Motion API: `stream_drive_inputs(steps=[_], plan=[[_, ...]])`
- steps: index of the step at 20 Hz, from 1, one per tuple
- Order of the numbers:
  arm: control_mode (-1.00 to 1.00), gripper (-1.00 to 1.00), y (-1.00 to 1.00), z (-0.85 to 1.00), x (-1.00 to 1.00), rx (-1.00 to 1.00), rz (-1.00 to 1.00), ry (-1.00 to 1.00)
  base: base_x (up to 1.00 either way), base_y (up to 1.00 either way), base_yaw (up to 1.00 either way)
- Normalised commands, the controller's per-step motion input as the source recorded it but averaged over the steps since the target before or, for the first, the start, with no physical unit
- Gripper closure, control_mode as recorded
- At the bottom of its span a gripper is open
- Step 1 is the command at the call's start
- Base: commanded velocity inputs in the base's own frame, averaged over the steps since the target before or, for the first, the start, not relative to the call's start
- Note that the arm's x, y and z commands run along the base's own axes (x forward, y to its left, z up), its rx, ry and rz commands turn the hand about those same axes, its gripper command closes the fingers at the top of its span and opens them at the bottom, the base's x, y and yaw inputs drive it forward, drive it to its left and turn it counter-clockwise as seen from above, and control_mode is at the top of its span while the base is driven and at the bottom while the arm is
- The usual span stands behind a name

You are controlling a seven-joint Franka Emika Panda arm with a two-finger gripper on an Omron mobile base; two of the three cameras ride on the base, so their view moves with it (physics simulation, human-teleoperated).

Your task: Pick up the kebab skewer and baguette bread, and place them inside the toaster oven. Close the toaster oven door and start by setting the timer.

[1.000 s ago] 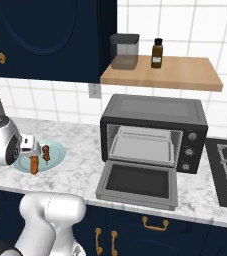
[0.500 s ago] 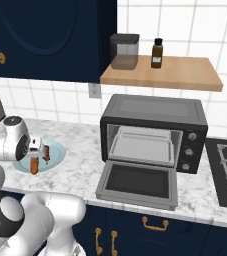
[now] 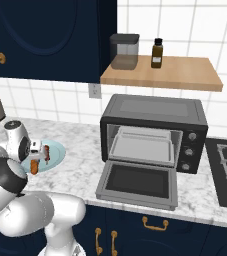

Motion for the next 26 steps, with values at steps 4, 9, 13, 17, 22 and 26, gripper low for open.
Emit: stream_drive_inputs(steps=[4,9,13,17,22,26], plan=[[-1.00,-1.00,0.01,-0.28,0.24,-0.04,0.00,0.00,0.00,0.00,0.00],[-1.00,-1.00,0.02,-0.25,0.37,-0.01,0.00,0.01,0.00,0.00,0.00],[-1.00,-1.00,0.11,-0.21,0.21,0.00,0.03,0.00,0.00,0.00,0.00],[-1.00,1.00,0.07,-0.16,0.00,0.00,0.07,0.00,0.00,0.00,0.00],[-1.00,1.00,-0.27,0.35,-0.29,0.00,0.15,-0.01,0.00,0.00,0.00],[-1.00,1.00,-0.51,1.00,-0.88,0.00,0.34,-0.03,0.00,0.00,0.00]])
